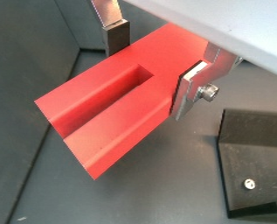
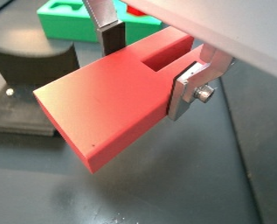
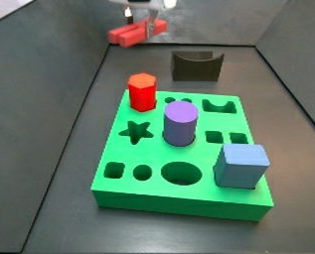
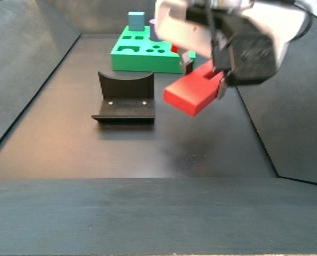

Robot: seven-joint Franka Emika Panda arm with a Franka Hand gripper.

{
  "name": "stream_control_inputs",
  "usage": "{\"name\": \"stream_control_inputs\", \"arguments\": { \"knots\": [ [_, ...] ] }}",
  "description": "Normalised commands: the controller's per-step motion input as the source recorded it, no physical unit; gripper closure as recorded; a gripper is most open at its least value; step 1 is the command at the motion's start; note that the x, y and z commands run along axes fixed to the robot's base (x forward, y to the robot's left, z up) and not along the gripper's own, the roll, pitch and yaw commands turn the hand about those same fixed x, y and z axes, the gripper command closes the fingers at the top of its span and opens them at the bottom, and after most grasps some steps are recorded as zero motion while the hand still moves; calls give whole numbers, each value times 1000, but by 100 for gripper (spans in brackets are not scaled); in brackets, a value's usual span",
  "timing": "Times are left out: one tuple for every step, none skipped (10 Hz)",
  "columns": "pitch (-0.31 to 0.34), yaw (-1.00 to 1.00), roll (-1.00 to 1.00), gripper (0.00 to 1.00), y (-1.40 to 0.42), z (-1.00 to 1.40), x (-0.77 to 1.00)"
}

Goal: Pick up the double-square object. Move up. Rotate the double-square object. Place the double-square object on the fixture. Regrasp the double-square object. Move to above the board. Insert the double-square object.
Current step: Rotate the double-square object.

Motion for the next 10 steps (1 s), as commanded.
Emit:
{"name": "stream_control_inputs", "arguments": {
  "knots": [
    [75, -3, 54, 100, 8, 189, -49],
    [0, -1000, 0, 100, 0, 0, 0],
    [0, -1000, 0, 100, 0, -17, 12],
    [-3, -1000, -5, 100, 16, -8, 16],
    [-4, -1000, -7, 100, 19, -7, 16],
    [-4, -1000, -7, 100, 19, -6, 17],
    [-4, -1000, -7, 100, 18, -5, 17],
    [-4, -1000, -7, 100, 18, -4, 18],
    [-4, -1000, -8, 100, 18, -4, 18],
    [-5, -1000, -8, 100, 18, -4, 18]
  ]
}}
